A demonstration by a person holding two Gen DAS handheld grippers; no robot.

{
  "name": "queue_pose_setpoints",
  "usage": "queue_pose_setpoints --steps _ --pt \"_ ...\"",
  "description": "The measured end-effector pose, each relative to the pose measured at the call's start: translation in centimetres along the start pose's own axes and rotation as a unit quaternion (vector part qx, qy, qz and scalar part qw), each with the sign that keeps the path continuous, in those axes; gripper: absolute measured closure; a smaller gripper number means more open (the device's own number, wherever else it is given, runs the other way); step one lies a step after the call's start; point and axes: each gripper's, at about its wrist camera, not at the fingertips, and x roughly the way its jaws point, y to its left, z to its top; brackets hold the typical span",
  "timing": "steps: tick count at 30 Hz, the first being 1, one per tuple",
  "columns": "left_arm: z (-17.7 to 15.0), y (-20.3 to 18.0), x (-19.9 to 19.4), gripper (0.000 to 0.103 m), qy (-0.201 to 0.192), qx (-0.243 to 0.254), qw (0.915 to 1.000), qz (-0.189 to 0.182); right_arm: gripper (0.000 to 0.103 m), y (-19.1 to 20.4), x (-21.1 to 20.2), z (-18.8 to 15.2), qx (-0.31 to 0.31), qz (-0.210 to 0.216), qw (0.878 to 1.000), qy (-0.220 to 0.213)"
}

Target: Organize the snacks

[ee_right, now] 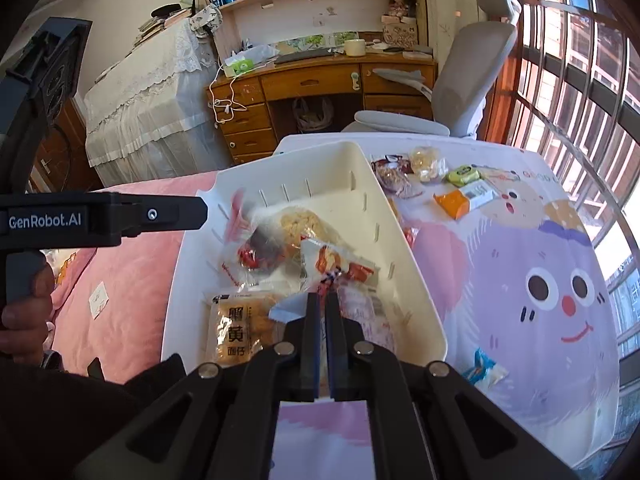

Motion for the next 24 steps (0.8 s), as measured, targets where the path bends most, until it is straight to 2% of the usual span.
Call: queue_pose_setpoints --steps 10,14,22,24 --pt "-0.5 -1.1 0.2 0.029 0.021 0.028 0.9991 0.025 0.1 -1.7 -0.3 -1.5 0.048 -0.029 0.998 0.025" --pt "-0.4 -2.1 0.2 0.028 0.022 0.049 0.9983 0.021 0.099 -3.1 -0.6 -2.3 0.076 -0.041 0.996 0.036" --pt "0.8 -4.5 0.4 0.028 0.039 0.092 0.995 0.006 0.089 -7.0 -1.2 -4.8 0.17 -0.053 0.982 0.059" --pt "1.3 -5.1 0.6 0.028 0.043 0.104 0.9937 0.004 0.082 -8.0 -1.3 -5.4 0.195 -0.055 0.977 0.065"
